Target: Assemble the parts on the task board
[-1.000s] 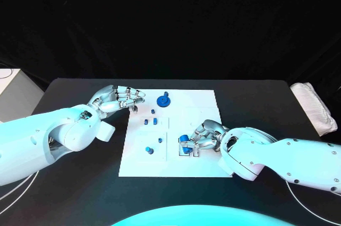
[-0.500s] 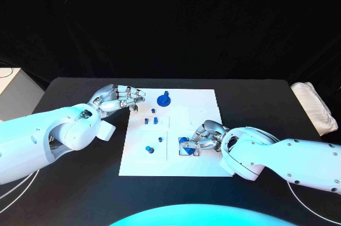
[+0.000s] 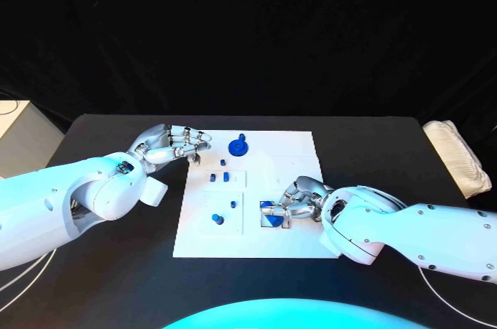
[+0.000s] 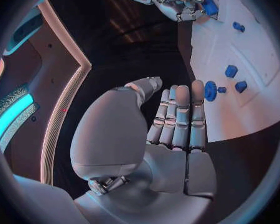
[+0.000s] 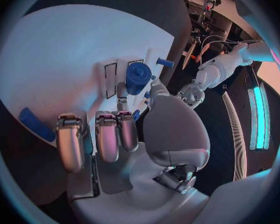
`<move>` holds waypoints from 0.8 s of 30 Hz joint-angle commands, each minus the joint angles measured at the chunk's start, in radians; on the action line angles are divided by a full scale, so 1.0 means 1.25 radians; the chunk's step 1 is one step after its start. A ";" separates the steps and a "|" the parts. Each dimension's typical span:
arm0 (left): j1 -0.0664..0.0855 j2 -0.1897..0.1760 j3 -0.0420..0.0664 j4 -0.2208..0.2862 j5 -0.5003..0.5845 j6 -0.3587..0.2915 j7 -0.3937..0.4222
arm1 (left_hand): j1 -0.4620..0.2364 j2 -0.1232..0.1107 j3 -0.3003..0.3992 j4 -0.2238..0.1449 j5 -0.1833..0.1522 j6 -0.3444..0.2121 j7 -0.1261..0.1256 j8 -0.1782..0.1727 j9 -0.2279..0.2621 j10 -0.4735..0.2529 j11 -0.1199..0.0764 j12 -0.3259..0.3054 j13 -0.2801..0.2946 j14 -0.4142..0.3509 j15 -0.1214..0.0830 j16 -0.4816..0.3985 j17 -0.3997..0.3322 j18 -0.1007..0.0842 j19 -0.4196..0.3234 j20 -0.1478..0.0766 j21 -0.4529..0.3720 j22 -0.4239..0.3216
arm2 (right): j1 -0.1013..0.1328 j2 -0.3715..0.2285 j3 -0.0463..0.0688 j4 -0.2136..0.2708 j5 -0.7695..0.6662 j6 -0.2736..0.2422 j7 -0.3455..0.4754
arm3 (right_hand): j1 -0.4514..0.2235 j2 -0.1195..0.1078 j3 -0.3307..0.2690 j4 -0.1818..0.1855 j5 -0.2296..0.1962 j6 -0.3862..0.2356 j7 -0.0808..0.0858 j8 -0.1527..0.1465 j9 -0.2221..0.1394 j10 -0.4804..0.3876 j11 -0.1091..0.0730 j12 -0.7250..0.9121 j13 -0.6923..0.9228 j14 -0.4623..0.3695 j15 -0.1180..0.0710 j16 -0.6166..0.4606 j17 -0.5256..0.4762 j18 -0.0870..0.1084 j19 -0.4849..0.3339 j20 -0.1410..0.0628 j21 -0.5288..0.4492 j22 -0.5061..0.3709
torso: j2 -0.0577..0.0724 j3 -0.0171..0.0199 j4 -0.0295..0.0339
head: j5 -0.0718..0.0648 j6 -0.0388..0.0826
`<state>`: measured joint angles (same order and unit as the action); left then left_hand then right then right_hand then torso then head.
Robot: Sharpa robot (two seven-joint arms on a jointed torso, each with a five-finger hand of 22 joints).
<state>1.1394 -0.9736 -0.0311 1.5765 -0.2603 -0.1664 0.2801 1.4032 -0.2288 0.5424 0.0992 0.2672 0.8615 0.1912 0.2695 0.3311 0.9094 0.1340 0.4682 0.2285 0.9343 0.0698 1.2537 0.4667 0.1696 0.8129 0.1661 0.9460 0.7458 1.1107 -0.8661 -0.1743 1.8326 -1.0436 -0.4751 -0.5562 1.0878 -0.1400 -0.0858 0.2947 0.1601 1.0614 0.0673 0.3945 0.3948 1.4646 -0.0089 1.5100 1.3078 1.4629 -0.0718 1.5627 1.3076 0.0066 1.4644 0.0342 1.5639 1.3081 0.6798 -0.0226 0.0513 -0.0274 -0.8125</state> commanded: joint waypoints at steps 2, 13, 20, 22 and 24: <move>0.000 0.001 0.000 0.001 -0.001 0.010 0.004 | 0.008 0.000 0.001 -0.004 0.005 -0.004 0.000 0.004 -0.001 -0.005 0.000 0.003 0.000 -0.007 -0.001 0.003 0.001 0.011 0.006 0.001 -0.003 0.000 | -0.001 0.000 0.000 0.005 -0.024 -0.005 0.010 | -0.023 0.006 -0.023 0.002 -0.002 -0.007 -0.001 0.005 0.001 0.062 0.000 -0.004 0.182 0.084 -0.001 0.003 0.202 -0.005 0.085 -0.001 0.006 0.210 | 0.000 -0.0003 0.0007 | -0.001 0.001; 0.000 0.000 0.000 0.000 -0.001 0.008 0.003 | 0.008 0.000 0.001 -0.004 0.005 -0.005 0.000 0.004 -0.001 -0.006 0.000 0.003 0.000 -0.007 -0.001 0.003 0.001 0.011 0.006 0.001 -0.002 0.001 | -0.003 -0.020 0.000 0.030 -0.049 0.003 0.026 | -0.046 0.013 -0.036 0.001 0.000 -0.008 -0.001 0.007 0.002 0.063 0.000 -0.003 0.183 0.085 0.000 0.004 0.204 -0.005 0.085 -0.001 0.006 0.210 | 0.000 0.0002 -0.0005 | 0.001 0.002; 0.000 0.002 0.000 -0.002 -0.002 0.008 0.003 | 0.008 0.000 0.001 -0.004 0.005 -0.005 0.000 0.004 -0.001 -0.006 0.000 0.003 0.000 -0.007 -0.001 0.003 0.001 0.011 0.006 0.001 -0.002 0.001 | -0.004 -0.046 0.000 0.052 -0.068 0.011 0.037 | -0.038 0.022 -0.033 0.000 -0.001 -0.007 -0.002 0.008 0.002 0.064 0.000 -0.001 0.184 0.085 -0.001 0.005 0.206 -0.005 0.085 -0.001 0.006 0.210 | -0.002 -0.0001 -0.0011 | 0.000 0.003; 0.000 0.002 0.000 -0.002 -0.002 0.008 0.003 | 0.008 0.000 0.001 -0.004 0.005 -0.005 0.000 0.004 -0.001 -0.006 0.000 0.003 0.000 -0.007 -0.001 0.003 0.001 0.011 0.006 0.001 -0.002 0.001 | -0.004 -0.057 0.000 0.058 -0.075 0.021 0.042 | -0.025 0.026 -0.031 -0.002 -0.002 -0.007 -0.002 0.009 0.002 0.065 0.000 0.000 0.185 0.086 -0.001 0.005 0.207 -0.005 0.085 -0.001 0.006 0.210 | -0.002 -0.0005 -0.0009 | -0.001 0.004; 0.000 0.002 0.000 -0.003 -0.002 0.008 0.003 | 0.008 0.000 0.001 -0.004 0.005 -0.005 0.000 0.004 -0.001 -0.006 0.000 0.003 0.000 -0.007 -0.001 0.003 0.001 0.011 0.006 0.001 -0.002 0.001 | -0.003 -0.064 0.000 0.061 -0.079 0.032 0.049 | 0.008 0.027 -0.028 -0.003 -0.004 -0.008 -0.002 0.011 0.002 0.065 -0.001 0.000 0.185 0.086 -0.001 0.006 0.209 -0.005 0.085 -0.002 0.006 0.210 | -0.001 -0.0002 -0.0007 | -0.001 0.006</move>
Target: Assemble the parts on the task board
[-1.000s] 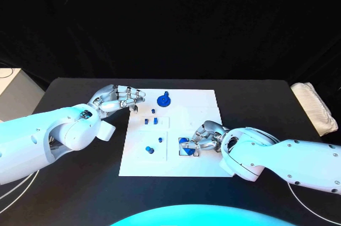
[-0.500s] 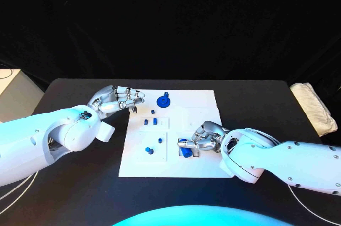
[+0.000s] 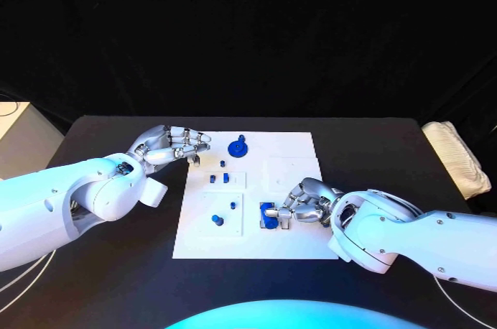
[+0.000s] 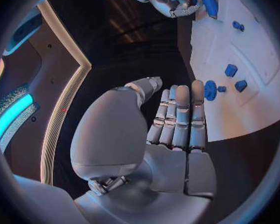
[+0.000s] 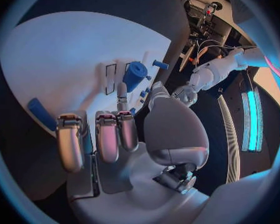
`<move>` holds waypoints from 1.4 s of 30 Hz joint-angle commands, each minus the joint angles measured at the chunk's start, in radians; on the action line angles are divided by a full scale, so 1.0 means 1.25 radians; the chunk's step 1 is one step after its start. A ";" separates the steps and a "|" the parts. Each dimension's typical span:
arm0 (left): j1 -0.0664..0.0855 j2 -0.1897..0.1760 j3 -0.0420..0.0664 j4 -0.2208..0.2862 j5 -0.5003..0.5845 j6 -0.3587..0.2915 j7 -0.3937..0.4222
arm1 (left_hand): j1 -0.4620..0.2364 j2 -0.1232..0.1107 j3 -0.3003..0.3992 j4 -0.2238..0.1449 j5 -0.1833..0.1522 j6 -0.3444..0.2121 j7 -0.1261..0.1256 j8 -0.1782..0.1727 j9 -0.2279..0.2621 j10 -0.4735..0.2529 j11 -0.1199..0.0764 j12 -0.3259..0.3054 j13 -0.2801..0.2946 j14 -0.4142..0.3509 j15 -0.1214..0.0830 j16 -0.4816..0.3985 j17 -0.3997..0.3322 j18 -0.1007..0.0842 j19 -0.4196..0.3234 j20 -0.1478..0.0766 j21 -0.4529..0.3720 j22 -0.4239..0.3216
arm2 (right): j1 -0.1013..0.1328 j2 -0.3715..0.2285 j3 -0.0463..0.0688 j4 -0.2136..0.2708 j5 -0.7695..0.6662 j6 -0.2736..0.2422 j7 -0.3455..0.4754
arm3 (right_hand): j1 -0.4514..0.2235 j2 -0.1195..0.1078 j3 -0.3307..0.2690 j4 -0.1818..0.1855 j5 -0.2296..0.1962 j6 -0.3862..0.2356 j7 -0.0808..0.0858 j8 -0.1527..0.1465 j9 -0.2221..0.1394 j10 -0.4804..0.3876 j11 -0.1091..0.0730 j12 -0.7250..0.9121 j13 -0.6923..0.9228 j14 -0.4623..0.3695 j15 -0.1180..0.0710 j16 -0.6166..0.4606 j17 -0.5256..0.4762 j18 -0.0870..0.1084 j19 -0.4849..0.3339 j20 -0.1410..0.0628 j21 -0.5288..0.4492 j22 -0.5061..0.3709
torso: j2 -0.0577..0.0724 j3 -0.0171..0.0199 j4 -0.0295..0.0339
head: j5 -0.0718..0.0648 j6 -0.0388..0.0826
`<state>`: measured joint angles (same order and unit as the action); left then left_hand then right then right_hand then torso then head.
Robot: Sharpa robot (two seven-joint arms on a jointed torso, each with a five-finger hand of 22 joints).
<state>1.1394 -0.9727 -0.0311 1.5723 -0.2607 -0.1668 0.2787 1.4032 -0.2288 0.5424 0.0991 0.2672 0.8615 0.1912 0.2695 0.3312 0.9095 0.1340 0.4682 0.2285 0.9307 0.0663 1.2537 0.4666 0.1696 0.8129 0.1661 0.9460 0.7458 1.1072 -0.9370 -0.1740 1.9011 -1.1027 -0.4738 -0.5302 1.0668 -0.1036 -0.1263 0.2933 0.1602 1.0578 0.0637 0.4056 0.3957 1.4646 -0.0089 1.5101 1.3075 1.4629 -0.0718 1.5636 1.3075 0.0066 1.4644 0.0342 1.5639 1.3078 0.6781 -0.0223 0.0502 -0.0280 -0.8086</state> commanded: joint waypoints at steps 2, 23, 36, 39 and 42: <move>0.000 0.002 0.000 0.000 -0.001 0.008 0.003 | 0.009 0.000 0.002 -0.005 0.005 -0.005 0.000 0.005 -0.001 -0.006 0.000 0.004 0.000 -0.005 0.002 0.003 0.001 0.011 0.005 0.001 -0.002 0.001 | 0.000 -0.013 0.000 0.008 -0.035 0.042 0.035 | 0.047 -0.001 0.006 -0.003 -0.004 -0.005 0.000 0.003 0.001 0.065 -0.001 0.001 0.186 0.086 -0.001 0.005 0.209 -0.005 0.085 -0.002 0.006 0.210 | 0.001 0.0000 -0.0004 | -0.001 0.004; 0.000 0.003 0.000 -0.002 -0.002 0.007 0.000 | 0.010 0.001 0.002 -0.005 0.005 -0.005 0.000 0.005 -0.002 -0.007 0.000 0.004 0.000 -0.005 0.002 0.003 0.001 0.011 0.005 0.001 -0.002 0.001 | -0.001 -0.024 0.000 0.006 -0.055 0.073 0.038 | 0.140 0.015 0.044 -0.002 -0.004 -0.005 0.000 0.003 -0.004 0.068 -0.002 0.004 0.189 0.086 -0.002 0.006 0.211 -0.005 0.085 -0.003 0.006 0.210 | 0.003 -0.0009 0.0038 | -0.002 0.003; 0.000 0.004 0.000 0.000 -0.002 0.007 -0.001 | 0.010 0.001 0.002 -0.005 0.005 -0.004 0.000 0.006 -0.002 -0.007 0.000 0.005 0.000 -0.006 0.002 0.003 0.001 0.011 0.005 0.001 -0.002 0.001 | -0.002 0.014 0.000 -0.019 -0.082 0.060 0.005 | 0.134 0.027 0.049 -0.001 -0.005 -0.004 0.000 0.002 -0.005 0.068 -0.002 0.004 0.189 0.086 -0.002 0.006 0.211 -0.005 0.085 -0.003 0.006 0.210 | 0.002 -0.0011 0.0017 | 0.001 -0.002; 0.000 0.003 0.000 0.000 -0.002 0.008 -0.001 | 0.010 0.001 0.002 -0.005 0.005 -0.004 0.000 0.006 -0.002 -0.007 0.000 0.005 0.000 -0.006 0.002 0.003 0.001 0.011 0.005 0.001 -0.002 0.001 | -0.003 0.018 0.000 -0.024 -0.087 0.064 0.001 | 0.134 0.028 0.049 -0.001 -0.005 -0.003 0.000 0.002 -0.005 0.068 -0.002 0.005 0.189 0.086 -0.002 0.006 0.211 -0.005 0.085 -0.003 0.006 0.210 | 0.001 -0.0012 0.0028 | 0.002 -0.003; 0.000 0.002 0.000 0.000 -0.002 0.007 -0.002 | 0.010 0.001 0.002 -0.005 0.005 -0.004 0.000 0.006 -0.002 -0.008 0.000 0.006 0.000 -0.006 0.002 0.003 0.002 0.011 0.005 0.001 -0.002 0.002 | -0.004 0.021 0.000 -0.029 -0.090 0.068 -0.002 | 0.135 0.029 0.050 -0.003 -0.004 -0.004 -0.001 0.002 -0.005 0.068 -0.002 0.005 0.189 0.086 -0.002 0.006 0.211 -0.005 0.085 -0.003 0.006 0.210 | 0.001 -0.0010 0.0021 | 0.002 -0.004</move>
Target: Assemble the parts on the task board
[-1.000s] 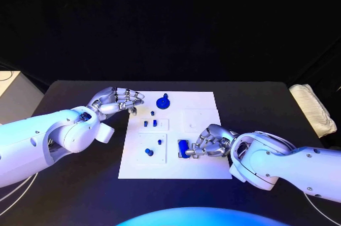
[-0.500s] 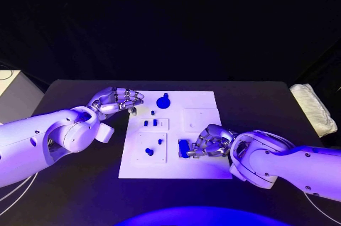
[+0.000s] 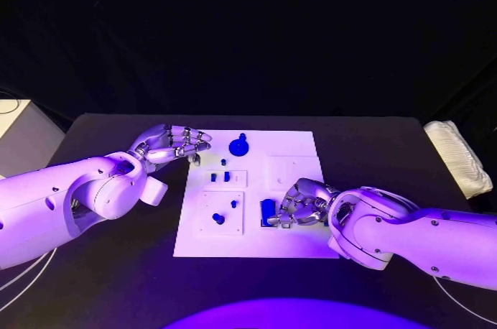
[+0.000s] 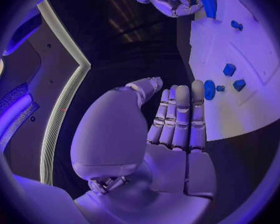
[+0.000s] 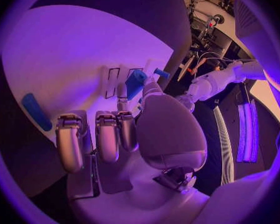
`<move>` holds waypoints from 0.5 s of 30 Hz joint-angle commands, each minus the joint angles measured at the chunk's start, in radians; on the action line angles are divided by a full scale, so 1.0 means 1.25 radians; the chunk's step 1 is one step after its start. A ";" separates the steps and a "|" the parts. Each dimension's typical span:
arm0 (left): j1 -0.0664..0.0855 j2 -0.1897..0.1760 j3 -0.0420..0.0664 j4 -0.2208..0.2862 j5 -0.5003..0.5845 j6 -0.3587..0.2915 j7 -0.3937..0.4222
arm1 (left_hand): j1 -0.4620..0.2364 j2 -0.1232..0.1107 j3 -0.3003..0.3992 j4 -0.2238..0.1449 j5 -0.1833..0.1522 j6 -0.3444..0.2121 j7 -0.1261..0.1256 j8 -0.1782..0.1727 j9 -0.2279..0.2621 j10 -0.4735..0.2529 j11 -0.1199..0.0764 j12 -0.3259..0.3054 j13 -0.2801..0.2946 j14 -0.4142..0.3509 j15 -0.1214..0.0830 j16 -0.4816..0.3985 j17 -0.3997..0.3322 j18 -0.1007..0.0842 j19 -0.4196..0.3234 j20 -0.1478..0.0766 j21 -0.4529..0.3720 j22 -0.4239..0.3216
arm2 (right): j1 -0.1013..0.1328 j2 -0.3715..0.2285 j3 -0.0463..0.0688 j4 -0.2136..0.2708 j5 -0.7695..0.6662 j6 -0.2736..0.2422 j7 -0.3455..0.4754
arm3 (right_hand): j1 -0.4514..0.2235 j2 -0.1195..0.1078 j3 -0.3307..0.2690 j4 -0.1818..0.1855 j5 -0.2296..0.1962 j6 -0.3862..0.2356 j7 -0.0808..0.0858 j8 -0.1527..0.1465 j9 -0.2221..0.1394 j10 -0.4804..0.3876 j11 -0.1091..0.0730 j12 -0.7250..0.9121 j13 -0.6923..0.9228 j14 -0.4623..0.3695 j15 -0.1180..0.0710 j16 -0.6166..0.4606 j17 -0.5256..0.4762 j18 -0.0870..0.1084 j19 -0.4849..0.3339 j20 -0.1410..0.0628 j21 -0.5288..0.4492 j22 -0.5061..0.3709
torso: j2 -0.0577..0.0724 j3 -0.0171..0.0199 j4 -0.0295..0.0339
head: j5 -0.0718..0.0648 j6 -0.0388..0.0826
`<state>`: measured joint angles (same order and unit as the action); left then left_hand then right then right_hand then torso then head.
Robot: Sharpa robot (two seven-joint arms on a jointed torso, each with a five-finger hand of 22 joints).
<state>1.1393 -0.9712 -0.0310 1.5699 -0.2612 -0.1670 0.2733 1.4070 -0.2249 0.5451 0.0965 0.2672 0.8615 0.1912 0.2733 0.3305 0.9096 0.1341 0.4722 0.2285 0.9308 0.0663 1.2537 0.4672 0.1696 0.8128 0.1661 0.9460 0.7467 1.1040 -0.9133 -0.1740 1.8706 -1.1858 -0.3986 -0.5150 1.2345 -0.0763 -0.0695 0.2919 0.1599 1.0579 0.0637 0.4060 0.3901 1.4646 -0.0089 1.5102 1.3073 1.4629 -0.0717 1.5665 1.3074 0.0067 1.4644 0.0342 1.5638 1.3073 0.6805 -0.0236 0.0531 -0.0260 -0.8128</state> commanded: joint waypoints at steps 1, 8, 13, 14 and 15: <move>0.000 0.000 0.000 0.002 -0.002 0.008 0.003 | 0.007 -0.002 0.000 -0.003 0.005 -0.004 0.000 0.003 -0.001 -0.008 0.000 0.002 0.000 -0.006 0.002 0.003 0.001 0.011 0.005 0.001 -0.002 0.001 | -0.002 0.003 0.000 -0.005 -0.025 0.009 -0.015 | 0.001 0.007 0.004 -0.001 -0.004 -0.004 -0.001 0.002 -0.001 0.068 -0.002 0.005 0.189 0.086 -0.002 0.003 0.211 -0.005 0.085 -0.003 0.006 0.211 | -0.001 0.0000 -0.0006 | 0.001 -0.001; 0.000 0.000 0.000 0.002 -0.003 0.009 0.001 | 0.008 -0.002 0.001 -0.004 0.005 -0.004 0.000 0.003 -0.001 -0.008 0.000 0.003 0.000 -0.006 0.002 0.004 0.001 0.011 0.005 0.001 -0.002 0.001 | -0.003 0.010 0.000 -0.010 -0.031 0.022 -0.015 | 0.007 0.004 0.005 -0.004 -0.005 -0.004 -0.001 0.001 -0.002 0.068 -0.002 0.005 0.190 0.086 -0.003 0.003 0.211 -0.005 0.085 -0.003 0.006 0.211 | -0.001 0.0000 -0.0013 | 0.001 -0.001; 0.000 -0.001 0.000 0.002 -0.004 0.010 -0.001 | 0.009 -0.001 0.001 -0.004 0.005 -0.004 0.000 0.004 -0.001 -0.008 0.000 0.003 0.000 -0.006 0.002 0.004 0.001 0.011 0.005 0.001 -0.002 0.001 | -0.003 0.014 0.000 -0.012 -0.034 0.041 -0.015 | 0.016 -0.021 0.003 -0.004 -0.005 -0.003 0.000 0.001 -0.004 0.068 -0.002 0.004 0.189 0.086 -0.002 0.003 0.211 -0.005 0.085 -0.003 0.006 0.211 | 0.000 0.0002 -0.0019 | 0.001 -0.001; 0.000 -0.001 0.000 0.002 -0.004 0.010 -0.001 | 0.010 -0.001 0.002 -0.005 0.005 -0.004 0.000 0.004 -0.001 -0.008 0.000 0.004 0.000 -0.007 0.002 0.004 0.001 0.011 0.005 0.001 -0.001 0.001 | -0.004 0.015 0.000 -0.012 -0.036 0.043 -0.016 | 0.018 -0.023 0.004 -0.004 -0.005 -0.003 0.000 0.000 -0.004 0.068 -0.002 0.004 0.189 0.086 -0.002 0.003 0.211 -0.005 0.085 -0.003 0.006 0.211 | 0.000 0.0002 -0.0015 | 0.001 -0.001; 0.000 -0.001 0.000 0.002 -0.004 0.010 -0.001 | 0.010 -0.001 0.002 -0.005 0.005 -0.004 0.000 0.004 -0.001 -0.008 0.000 0.004 0.000 -0.007 0.002 0.004 0.001 0.011 0.005 0.001 -0.001 0.001 | -0.005 0.016 0.000 -0.012 -0.037 0.044 -0.016 | 0.030 -0.033 0.007 -0.007 -0.004 -0.003 0.000 0.000 -0.005 0.067 -0.002 0.003 0.189 0.086 -0.002 0.003 0.211 -0.005 0.085 -0.003 0.006 0.211 | 0.000 0.0003 -0.0013 | 0.001 -0.001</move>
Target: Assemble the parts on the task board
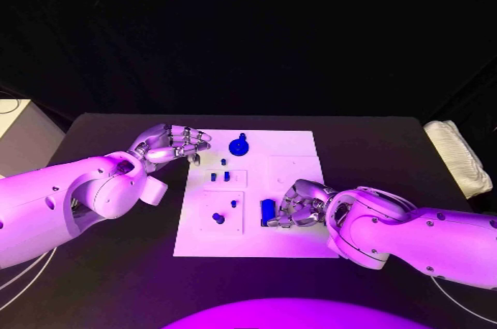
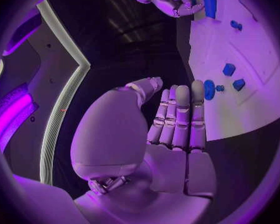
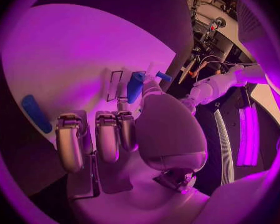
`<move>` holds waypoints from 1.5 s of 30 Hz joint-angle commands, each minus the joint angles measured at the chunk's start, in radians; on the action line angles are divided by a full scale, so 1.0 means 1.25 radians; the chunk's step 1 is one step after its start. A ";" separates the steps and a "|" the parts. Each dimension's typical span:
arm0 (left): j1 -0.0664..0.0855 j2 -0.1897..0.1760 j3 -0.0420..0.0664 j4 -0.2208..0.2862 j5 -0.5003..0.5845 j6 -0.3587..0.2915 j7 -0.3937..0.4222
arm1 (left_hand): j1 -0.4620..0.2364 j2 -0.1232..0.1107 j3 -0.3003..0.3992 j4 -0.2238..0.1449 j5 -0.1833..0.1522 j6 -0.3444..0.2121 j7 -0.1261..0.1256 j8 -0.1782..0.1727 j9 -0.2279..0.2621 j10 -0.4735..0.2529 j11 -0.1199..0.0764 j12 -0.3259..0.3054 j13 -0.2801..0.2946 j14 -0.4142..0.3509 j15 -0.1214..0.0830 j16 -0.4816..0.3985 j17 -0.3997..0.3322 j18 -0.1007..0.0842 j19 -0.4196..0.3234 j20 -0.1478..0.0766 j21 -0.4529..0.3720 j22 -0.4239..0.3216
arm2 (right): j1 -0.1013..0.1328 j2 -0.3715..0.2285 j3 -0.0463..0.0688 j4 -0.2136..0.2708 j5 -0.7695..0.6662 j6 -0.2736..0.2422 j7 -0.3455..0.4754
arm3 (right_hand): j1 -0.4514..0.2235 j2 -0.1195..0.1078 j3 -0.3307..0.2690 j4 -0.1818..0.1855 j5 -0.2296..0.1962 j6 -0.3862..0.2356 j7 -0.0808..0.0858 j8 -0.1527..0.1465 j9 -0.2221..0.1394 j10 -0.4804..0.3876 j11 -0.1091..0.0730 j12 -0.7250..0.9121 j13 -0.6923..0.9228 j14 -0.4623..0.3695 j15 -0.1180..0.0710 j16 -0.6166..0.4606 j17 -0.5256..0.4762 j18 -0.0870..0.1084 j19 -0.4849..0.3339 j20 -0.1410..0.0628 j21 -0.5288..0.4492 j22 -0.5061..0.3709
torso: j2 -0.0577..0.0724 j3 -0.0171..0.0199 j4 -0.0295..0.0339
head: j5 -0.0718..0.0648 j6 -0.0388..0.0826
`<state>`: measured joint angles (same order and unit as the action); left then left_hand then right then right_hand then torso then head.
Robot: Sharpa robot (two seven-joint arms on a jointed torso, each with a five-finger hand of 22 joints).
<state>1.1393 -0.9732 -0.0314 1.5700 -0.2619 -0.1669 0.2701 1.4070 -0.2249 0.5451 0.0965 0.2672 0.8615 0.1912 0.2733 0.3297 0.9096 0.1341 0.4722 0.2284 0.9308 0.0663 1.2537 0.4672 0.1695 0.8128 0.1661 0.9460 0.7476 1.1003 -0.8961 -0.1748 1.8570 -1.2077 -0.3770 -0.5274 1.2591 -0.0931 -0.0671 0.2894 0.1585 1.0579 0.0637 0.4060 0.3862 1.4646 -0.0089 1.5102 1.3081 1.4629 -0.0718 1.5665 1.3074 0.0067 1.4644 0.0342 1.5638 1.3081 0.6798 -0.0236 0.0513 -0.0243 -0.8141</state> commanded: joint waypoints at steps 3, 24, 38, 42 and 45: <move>0.000 0.000 0.001 0.002 -0.004 0.010 0.001 | 0.011 -0.001 0.002 -0.006 0.005 -0.004 0.000 0.004 -0.001 -0.008 0.000 0.004 0.000 -0.007 0.002 0.004 0.001 0.011 0.005 0.001 -0.001 0.001 | -0.003 0.004 0.000 -0.002 -0.024 0.024 -0.007 | 0.038 -0.038 0.015 -0.004 -0.002 -0.003 0.001 -0.002 -0.004 0.067 -0.001 0.003 0.188 0.086 -0.002 0.003 0.211 -0.005 0.085 -0.003 0.006 0.210 | 0.000 0.0004 0.0002 | 0.000 0.000; 0.000 -0.001 0.001 0.000 -0.007 0.012 -0.002 | 0.014 0.000 0.004 -0.008 0.005 -0.004 0.000 0.005 -0.001 -0.008 0.000 0.005 0.000 -0.007 0.001 0.004 0.001 0.011 0.005 0.001 0.000 0.002 | -0.006 -0.046 0.001 0.035 -0.035 -0.053 0.043 | 0.000 -0.063 -0.023 0.003 -0.002 0.002 0.001 0.001 -0.006 0.067 -0.001 0.001 0.188 0.086 -0.001 0.003 0.211 -0.005 0.085 -0.002 0.006 0.210 | 0.000 0.0005 -0.0002 | 0.000 0.002; 0.000 0.000 0.001 0.007 -0.003 0.004 0.010 | 0.010 -0.001 0.002 -0.006 0.004 -0.004 0.001 0.006 -0.002 -0.009 0.001 0.007 0.000 -0.008 0.002 0.004 0.001 0.011 0.004 0.001 0.001 0.003 | 0.010 -0.205 0.001 0.059 -0.002 -0.137 0.143 | 0.053 -0.022 -0.001 -0.002 -0.002 -0.019 0.010 -0.016 -0.014 0.069 0.007 0.008 0.192 0.086 0.005 0.003 0.211 -0.005 0.085 0.003 0.006 0.210 | 0.000 0.0003 -0.0042 | -0.013 0.005; 0.000 0.000 0.001 0.008 -0.003 0.004 0.011 | 0.009 -0.002 0.001 -0.005 0.004 -0.004 0.001 0.006 -0.002 -0.009 0.001 0.008 0.000 -0.008 0.003 0.004 0.001 0.010 0.003 0.001 0.001 0.004 | 0.006 -0.230 -0.001 0.054 -0.045 -0.132 0.119 | 0.057 -0.021 0.002 -0.002 -0.002 -0.016 0.009 -0.016 -0.014 0.070 0.006 0.008 0.192 0.086 0.005 0.003 0.211 -0.005 0.085 0.003 0.006 0.210 | 0.001 0.0024 -0.0056 | -0.020 0.007; 0.000 0.000 0.001 0.009 -0.002 0.005 0.012 | 0.009 -0.002 0.001 -0.005 0.004 -0.004 0.001 0.006 -0.002 -0.009 0.001 0.008 0.000 -0.008 0.003 0.004 0.001 0.010 0.003 0.001 0.001 0.004 | 0.002 -0.240 -0.002 0.050 -0.081 -0.127 0.090 | 0.056 -0.022 0.003 -0.001 -0.003 -0.015 0.009 -0.015 -0.014 0.070 0.006 0.008 0.192 0.086 0.004 0.003 0.211 -0.005 0.085 0.003 0.006 0.210 | 0.000 0.0033 -0.0076 | -0.023 0.008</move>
<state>1.1392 -0.9743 -0.0313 1.5775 -0.2653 -0.1674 0.2681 1.4151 -0.2248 0.5506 0.0909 0.2672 0.8615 0.1912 0.2764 0.3287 0.9024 0.1342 0.4761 0.2284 0.9270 0.0700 1.2537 0.4680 0.1695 0.8128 0.1661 0.9460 0.7508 1.1059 -1.1937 -0.1766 1.9197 -1.2345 -0.5329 -0.3907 1.3189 -0.1211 -0.0685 0.2908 0.1587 1.0331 0.0742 0.3884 0.3696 1.4646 -0.0090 1.5167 1.3076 1.4628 -0.0718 1.5665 1.3074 0.0067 1.4644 0.0342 1.5686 1.3076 0.6798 -0.0215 0.0452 -0.0499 -0.8052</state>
